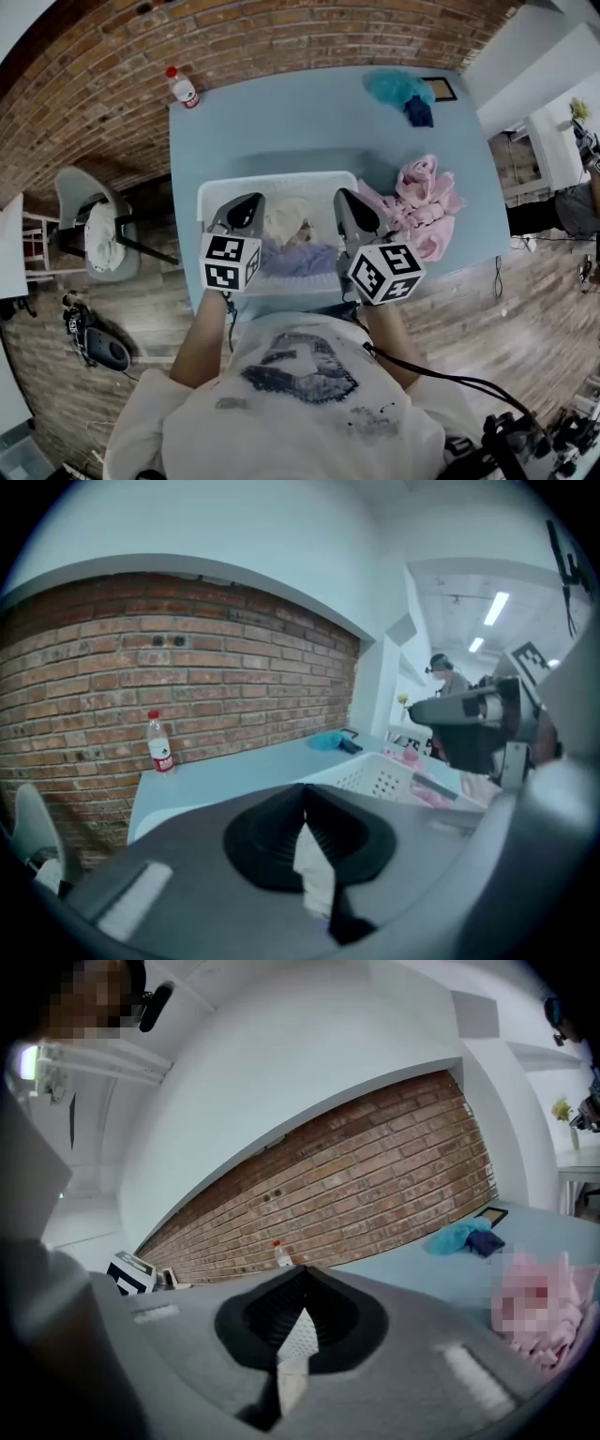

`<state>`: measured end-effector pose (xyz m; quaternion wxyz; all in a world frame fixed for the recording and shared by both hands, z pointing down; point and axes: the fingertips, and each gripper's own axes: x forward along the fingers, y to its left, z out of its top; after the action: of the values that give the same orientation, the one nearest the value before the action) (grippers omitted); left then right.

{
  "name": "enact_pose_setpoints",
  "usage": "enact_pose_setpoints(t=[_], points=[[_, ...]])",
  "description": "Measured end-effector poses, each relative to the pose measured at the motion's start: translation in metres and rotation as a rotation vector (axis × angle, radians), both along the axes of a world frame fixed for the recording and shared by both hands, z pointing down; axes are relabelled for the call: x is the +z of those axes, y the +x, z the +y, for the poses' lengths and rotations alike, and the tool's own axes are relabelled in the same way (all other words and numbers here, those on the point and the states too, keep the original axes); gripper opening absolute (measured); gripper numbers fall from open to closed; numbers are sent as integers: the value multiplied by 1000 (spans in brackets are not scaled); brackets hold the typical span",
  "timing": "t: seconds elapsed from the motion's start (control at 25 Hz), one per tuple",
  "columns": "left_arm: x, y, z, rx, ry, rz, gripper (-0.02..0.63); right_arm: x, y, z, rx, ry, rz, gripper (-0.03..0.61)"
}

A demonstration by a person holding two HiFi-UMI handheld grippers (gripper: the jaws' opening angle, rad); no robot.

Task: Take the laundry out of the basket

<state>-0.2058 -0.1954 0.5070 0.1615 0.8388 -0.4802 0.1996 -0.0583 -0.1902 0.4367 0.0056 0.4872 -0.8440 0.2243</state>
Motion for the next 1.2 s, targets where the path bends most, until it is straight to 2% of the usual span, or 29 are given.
enact_pose_setpoints(t=[0.48, 0.76, 1.2], points=[[26, 9, -6, 135, -84, 16, -4, 8, -3, -3, 64, -16, 9, -3], [44, 18, 0, 187, -136, 6, 51, 16, -2, -1, 82, -36, -3, -3], [86, 45, 14, 380, -283, -54, 276, 23, 12, -7, 117, -54, -22, -3]])
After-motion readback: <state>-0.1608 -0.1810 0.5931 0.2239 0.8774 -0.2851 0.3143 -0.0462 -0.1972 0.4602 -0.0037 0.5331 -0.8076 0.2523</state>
